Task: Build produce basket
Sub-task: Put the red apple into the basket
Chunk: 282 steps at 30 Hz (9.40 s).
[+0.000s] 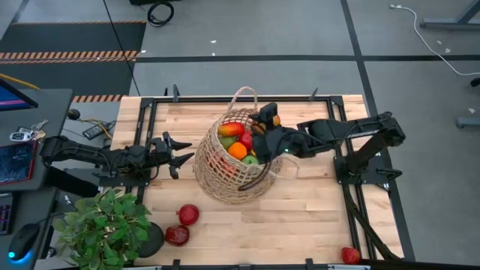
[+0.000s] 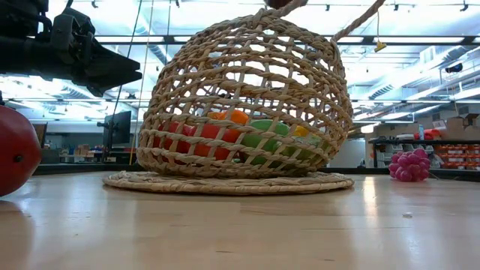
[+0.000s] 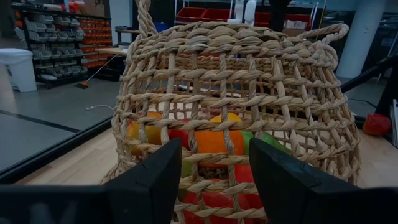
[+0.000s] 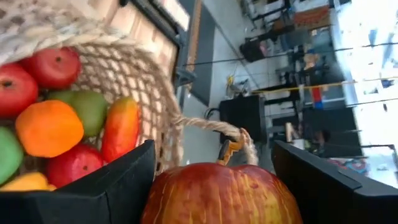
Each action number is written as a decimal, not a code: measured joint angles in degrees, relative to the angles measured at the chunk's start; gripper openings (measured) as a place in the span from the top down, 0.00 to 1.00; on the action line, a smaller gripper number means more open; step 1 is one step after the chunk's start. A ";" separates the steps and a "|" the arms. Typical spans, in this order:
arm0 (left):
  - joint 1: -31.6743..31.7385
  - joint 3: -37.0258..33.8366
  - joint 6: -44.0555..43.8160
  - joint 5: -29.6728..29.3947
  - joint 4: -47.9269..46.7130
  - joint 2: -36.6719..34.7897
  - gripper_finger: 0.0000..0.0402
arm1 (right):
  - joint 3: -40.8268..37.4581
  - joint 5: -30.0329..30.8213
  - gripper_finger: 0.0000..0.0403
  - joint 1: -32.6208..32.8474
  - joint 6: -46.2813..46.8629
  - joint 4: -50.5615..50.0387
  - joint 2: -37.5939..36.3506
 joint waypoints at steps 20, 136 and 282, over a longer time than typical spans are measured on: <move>0.01 -0.01 0.00 0.00 0.04 -0.02 0.51 | -0.02 -15.13 0.22 -11.28 -2.96 -1.87 14.04; 0.00 -0.01 -0.02 -0.01 0.04 -0.01 0.51 | -24.26 -79.67 0.14 42.52 120.19 -29.97 16.72; 0.01 0.00 -0.02 -0.01 0.04 -0.02 0.52 | -13.64 -45.07 0.32 38.75 104.89 -26.12 16.93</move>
